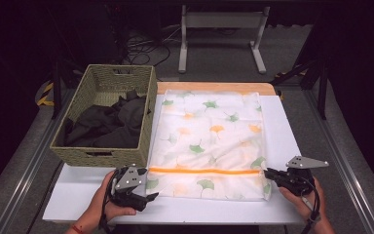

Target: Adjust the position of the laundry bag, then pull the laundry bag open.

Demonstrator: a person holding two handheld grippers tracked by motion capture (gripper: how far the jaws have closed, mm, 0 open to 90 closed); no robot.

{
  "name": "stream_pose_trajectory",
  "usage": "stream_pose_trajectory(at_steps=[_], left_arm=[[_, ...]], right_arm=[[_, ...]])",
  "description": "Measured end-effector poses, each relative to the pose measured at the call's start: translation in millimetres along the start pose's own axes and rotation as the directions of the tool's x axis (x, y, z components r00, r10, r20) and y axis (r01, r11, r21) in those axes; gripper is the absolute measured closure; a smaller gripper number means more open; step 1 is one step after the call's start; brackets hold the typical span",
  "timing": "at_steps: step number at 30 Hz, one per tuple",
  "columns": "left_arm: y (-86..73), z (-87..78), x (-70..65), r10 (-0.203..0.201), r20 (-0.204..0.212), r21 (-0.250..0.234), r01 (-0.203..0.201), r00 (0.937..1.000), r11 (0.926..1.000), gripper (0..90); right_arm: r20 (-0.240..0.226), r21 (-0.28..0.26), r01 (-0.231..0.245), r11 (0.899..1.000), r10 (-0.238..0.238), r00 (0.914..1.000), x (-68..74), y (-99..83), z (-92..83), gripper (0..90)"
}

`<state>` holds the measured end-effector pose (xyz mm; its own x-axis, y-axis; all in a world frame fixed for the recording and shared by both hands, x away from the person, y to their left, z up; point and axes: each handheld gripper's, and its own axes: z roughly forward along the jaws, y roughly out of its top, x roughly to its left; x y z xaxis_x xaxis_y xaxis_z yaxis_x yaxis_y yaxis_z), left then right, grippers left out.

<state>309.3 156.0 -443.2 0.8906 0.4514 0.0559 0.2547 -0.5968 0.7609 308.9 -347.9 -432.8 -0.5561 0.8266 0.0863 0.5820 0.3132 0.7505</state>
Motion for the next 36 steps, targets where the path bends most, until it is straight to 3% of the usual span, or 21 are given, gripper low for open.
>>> stream_pose_trajectory(at_steps=[3,5,8,13,17,19,20,21,22,23,24,25,26,27,28,29,30,36], left_arm=[[7.0,1.2,-3.1,0.016,0.007,-0.011,-0.016,0.9999,0.9998,17.0],[16.0,2.6,-6.7,0.048,0.011,-0.017,-0.048,0.9988,0.9987,20.4],[29.0,9.4,-10.9,0.067,0.039,-0.022,-0.066,0.9970,0.9976,24.8],[58.8,31.2,-24.5,0.141,0.099,-0.015,-0.140,0.9851,0.9900,32.2],[82.9,53.2,-31.6,0.159,0.156,-0.008,-0.159,0.9749,0.9872,41.2],[98.8,68.6,-35.1,0.161,0.223,-0.019,-0.161,0.9615,0.9868,50.4],[98.8,68.6,-35.1,0.161,0.223,-0.019,-0.161,0.9615,0.9868,57.1],[103.8,73.6,-36.1,0.169,0.247,-0.022,-0.169,0.9543,0.9854,57.1],[110.1,80.4,-38.4,0.168,0.268,-0.026,-0.168,0.9485,0.9855,68.4],[121.2,93.5,-43.9,0.171,0.300,-0.025,-0.171,0.9386,0.9849,71.2],[128.8,102.9,-48.5,0.179,0.316,-0.018,-0.183,0.9318,0.9829,72.8],[128.8,102.9,-48.5,0.179,0.316,-0.018,-0.183,0.9318,0.9829,74.4],[134.3,110.4,-52.4,0.194,0.319,-0.017,-0.199,0.9277,0.9799,74.4],[142.9,123.3,-59.2,0.202,0.343,-0.011,-0.211,0.9174,0.9775,74.6],[148.1,131.8,-64.4,0.211,0.348,-0.008,-0.222,0.9136,0.9751,74.7],[148.1,131.8,-64.4,0.211,0.348,-0.008,-0.222,0.9136,0.9751,75.8],[155.2,143.4,-70.4,0.210,0.366,-0.006,-0.223,0.9066,0.9748,76.3],[168.2,165.4,-77.8,0.199,0.363,0.006,-0.216,0.9103,0.9765,76.1]], right_arm=[[0.006,-0.001,0.011,1.000,-0.011,0.9999,1.7,1.8,-0.6,84.2],[0.015,0.002,0.031,1.000,-0.031,0.9994,3.7,4.0,-0.8,84.2],[0.011,-0.004,0.042,0.999,-0.041,0.9991,6.2,6.7,-0.6,84.2],[0.013,-0.017,0.049,0.999,-0.049,0.9987,8.1,9.0,-3.1,84.0],[0.010,-0.026,0.044,0.999,-0.044,0.9990,7.4,8.6,-5.2,83.9],[0.012,-0.030,0.048,0.998,-0.048,0.9988,8.8,8.7,-6.2,83.8],[0.012,-0.030,0.048,0.998,-0.048,0.9988,8.8,8.7,-6.2,83.8],[0.015,-0.033,0.053,0.998,-0.052,0.9985,10.3,9.4,-7.3,83.8],[0.011,-0.039,0.059,0.997,-0.059,0.9982,12.2,10.6,-8.6,83.8],[0.012,-0.040,0.063,0.997,-0.063,0.9980,13.5,11.4,-9.3,83.8],[0.012,-0.044,0.068,0.997,-0.067,0.9977,14.1,12.1,-9.4,83.8],[0.012,-0.044,0.068,0.997,-0.067,0.9977,14.1,12.1,-9.4,83.8],[0.008,-0.048,0.069,0.996,-0.068,0.9976,15.3,13.2,-9.7,83.8],[0.005,-0.051,0.075,0.996,-0.075,0.9972,16.2,14.8,-9.6,83.8],[0.007,-0.054,0.079,0.995,-0.079,0.9968,16.5,15.3,-9.3,83.8],[0.006,-0.055,0.078,0.995,-0.078,0.9969,17.2,16.0,-9.1,83.8],[0.004,-0.057,0.084,0.995,-0.084,0.9964,17.4,16.3,-8.9,83.8],[-0.009,-0.068,0.088,0.994,-0.089,0.9960,19.7,16.9,-10.1,83.8]])
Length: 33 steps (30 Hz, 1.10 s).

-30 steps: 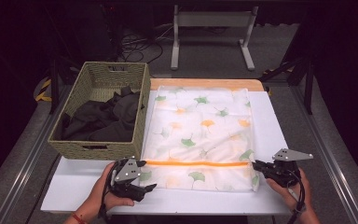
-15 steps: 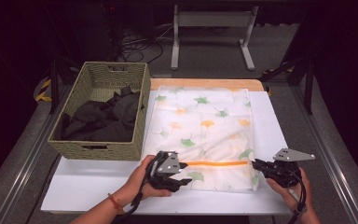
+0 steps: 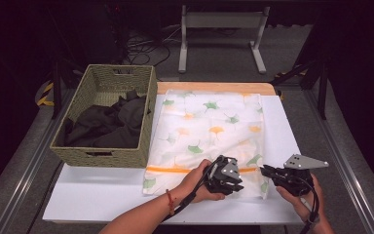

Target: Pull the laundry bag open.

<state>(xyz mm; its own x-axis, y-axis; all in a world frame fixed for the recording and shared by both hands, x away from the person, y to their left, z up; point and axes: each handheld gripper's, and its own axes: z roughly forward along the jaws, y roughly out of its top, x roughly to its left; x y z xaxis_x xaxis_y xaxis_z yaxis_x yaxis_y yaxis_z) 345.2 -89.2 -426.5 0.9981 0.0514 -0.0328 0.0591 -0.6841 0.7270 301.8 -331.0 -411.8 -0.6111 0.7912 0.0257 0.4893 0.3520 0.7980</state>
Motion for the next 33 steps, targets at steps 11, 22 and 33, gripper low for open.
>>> stream_pose_trajectory(at_steps=[11,22,33], left_arm=[[11.3,29.5,13.7,-0.077,0.004,-0.049,0.077,0.9970,0.9958,67.9],[11.9,33.6,19.4,-0.147,0.071,-0.143,0.156,0.9866,0.9774,63.7],[11.9,32.9,23.0,-0.198,0.031,-0.168,0.200,0.9797,0.9652,83.7]], right_arm=[[-0.047,-0.021,-0.010,1.000,0.009,0.9989,3.3,-0.5,-2.5,83.8],[-0.059,-0.030,-0.022,0.999,0.020,0.9981,3.2,-3.9,-3.4,83.7],[-0.064,-0.038,-0.018,0.999,0.015,0.9978,4.6,-3.9,-4.5,83.5]])
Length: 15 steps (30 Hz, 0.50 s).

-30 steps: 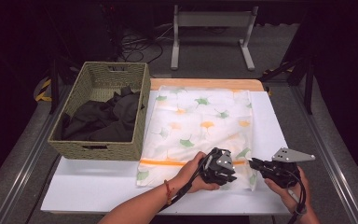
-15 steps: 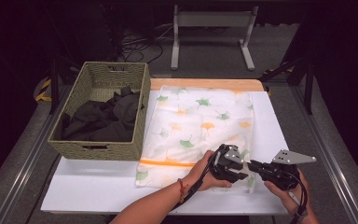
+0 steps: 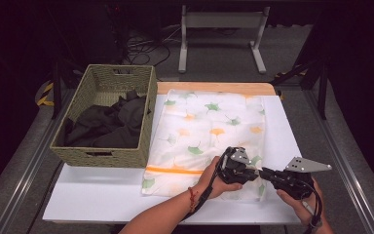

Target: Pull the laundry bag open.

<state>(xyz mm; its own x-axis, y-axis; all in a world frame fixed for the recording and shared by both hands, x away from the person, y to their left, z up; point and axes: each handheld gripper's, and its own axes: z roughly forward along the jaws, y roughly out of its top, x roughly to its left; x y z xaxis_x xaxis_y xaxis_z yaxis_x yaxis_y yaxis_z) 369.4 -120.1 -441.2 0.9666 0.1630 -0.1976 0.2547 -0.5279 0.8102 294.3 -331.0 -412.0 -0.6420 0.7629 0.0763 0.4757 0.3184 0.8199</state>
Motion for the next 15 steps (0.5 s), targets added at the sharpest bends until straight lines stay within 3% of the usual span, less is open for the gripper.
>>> stream_pose_trajectory(at_steps=[5,15], left_arm=[[-0.4,-1.3,-0.2,-0.021,-0.029,-0.009,0.021,0.9993,0.9997,89.7],[-1.4,-2.6,1.0,-0.018,-0.014,-0.014,0.018,0.9997,0.9997,89.7]], right_arm=[[-0.002,-0.003,0.002,1.000,-0.002,1.0000,0.3,-0.7,-0.7,83.4],[-0.005,-0.004,0.004,1.000,-0.004,1.0000,0.4,-2.0,-0.5,83.5]])
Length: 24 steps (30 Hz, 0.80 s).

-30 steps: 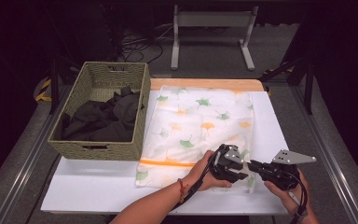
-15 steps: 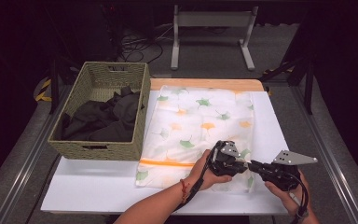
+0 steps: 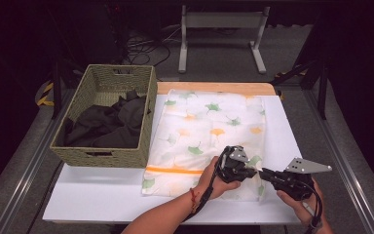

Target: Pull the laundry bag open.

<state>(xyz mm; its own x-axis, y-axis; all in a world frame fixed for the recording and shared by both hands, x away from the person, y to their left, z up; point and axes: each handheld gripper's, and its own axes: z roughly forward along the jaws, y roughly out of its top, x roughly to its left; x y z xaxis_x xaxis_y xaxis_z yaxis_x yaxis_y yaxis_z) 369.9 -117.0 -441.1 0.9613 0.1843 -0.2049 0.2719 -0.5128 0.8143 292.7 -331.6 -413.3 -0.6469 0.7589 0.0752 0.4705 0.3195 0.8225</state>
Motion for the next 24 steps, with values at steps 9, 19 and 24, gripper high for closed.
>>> stream_pose_trajectory(at_steps=[9,19,24], left_arm=[[-1.9,2.6,-2.0,0.017,-0.012,-0.009,-0.018,0.9998,0.9998,83.4],[-6.0,4.2,-0.3,-0.034,-0.008,-0.049,0.033,0.9994,0.9982,89.6],[-5.9,3.2,-0.8,-0.032,-0.019,-0.047,0.031,0.9993,0.9984,89.9]], right_arm=[[-0.019,-0.008,-0.009,1.000,0.009,0.9998,-0.4,-0.8,1.1,83.4],[-0.026,-0.011,-0.025,1.000,0.025,0.9994,-2.3,-2.6,0.6,83.4],[-0.017,-0.006,-0.015,1.000,0.014,0.9997,-0.8,-3.2,1.1,83.4]])
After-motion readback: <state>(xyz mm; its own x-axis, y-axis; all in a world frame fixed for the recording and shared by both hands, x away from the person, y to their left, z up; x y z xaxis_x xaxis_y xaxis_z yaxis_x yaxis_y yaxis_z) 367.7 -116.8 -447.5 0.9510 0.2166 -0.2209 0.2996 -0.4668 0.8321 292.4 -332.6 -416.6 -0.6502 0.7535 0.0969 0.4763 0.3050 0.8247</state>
